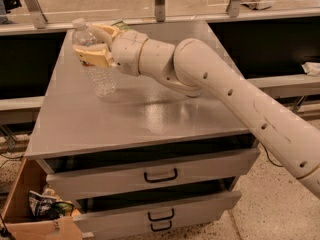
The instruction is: Place water bottle upright
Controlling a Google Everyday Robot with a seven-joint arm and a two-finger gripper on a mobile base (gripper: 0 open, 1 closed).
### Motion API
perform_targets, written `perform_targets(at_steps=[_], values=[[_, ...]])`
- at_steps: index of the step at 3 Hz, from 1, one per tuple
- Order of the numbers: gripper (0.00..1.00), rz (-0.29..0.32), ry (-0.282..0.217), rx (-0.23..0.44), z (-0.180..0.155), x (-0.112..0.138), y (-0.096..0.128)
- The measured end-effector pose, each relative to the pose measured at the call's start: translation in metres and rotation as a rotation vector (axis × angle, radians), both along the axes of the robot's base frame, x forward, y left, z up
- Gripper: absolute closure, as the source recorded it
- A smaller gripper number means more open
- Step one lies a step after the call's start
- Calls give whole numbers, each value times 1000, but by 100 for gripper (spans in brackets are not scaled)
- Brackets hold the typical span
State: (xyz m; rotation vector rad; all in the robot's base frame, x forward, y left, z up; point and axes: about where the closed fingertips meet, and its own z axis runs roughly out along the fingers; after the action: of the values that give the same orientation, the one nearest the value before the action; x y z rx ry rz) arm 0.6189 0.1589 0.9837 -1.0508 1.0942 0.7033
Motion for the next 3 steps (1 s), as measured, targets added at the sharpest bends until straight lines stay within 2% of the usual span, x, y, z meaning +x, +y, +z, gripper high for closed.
perform_targets(at_steps=[1, 3], values=[[100, -1, -3, 47, -1, -2, -5], [99, -9, 20, 92, -12, -3, -12]])
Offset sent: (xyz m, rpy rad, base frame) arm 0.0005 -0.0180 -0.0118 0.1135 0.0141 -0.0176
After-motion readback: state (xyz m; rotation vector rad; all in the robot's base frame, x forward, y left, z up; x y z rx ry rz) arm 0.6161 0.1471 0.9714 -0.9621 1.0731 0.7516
